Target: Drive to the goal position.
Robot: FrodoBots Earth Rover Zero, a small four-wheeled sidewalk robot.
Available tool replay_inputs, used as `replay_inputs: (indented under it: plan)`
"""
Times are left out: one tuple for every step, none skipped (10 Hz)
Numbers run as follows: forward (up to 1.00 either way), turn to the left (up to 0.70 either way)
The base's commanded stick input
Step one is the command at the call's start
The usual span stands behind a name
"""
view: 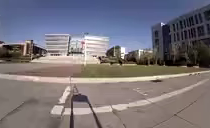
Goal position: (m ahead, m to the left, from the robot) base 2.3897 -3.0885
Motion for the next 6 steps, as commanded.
replay_inputs:
  plan:
    - [0.7,-0.35]
    - [0.7,-0.35]
    - [0.7,-0.35]
    - [0.7,-0.35]
    - [0.7,-0.35]
    - [0.7,-0.35]
